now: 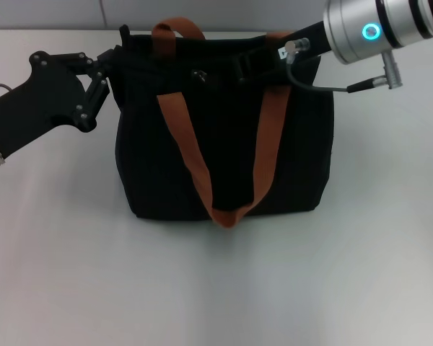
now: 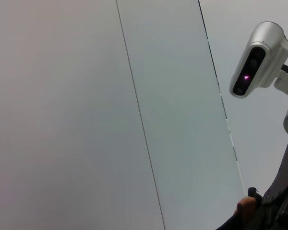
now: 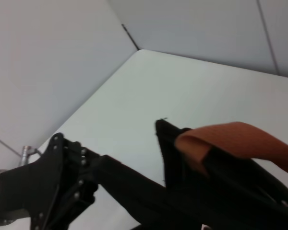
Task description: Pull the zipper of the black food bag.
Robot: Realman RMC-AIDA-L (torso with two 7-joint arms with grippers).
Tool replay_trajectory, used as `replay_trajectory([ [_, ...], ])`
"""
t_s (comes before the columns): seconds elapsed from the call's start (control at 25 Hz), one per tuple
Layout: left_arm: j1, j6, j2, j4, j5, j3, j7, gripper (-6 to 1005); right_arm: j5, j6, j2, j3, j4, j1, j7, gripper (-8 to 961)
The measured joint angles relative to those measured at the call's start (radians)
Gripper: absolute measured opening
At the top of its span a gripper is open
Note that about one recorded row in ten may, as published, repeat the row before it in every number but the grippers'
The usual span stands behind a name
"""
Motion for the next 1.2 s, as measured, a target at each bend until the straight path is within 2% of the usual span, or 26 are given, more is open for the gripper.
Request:
replay_trajectory([
  [0.56,0.000,-0.005,0.000,0.000,-0.008,-0.001,0.000,126,-0.045,-0.022,-0.001,0.014,-0.119,-0.100,0.046,2],
  [1.2,0.002,-0.006,0.001,0.000,-0.011,-0.002,0.000,133,-0.073,-0.088,0.002,0.140,-0.251,-0.224,0.052,1],
])
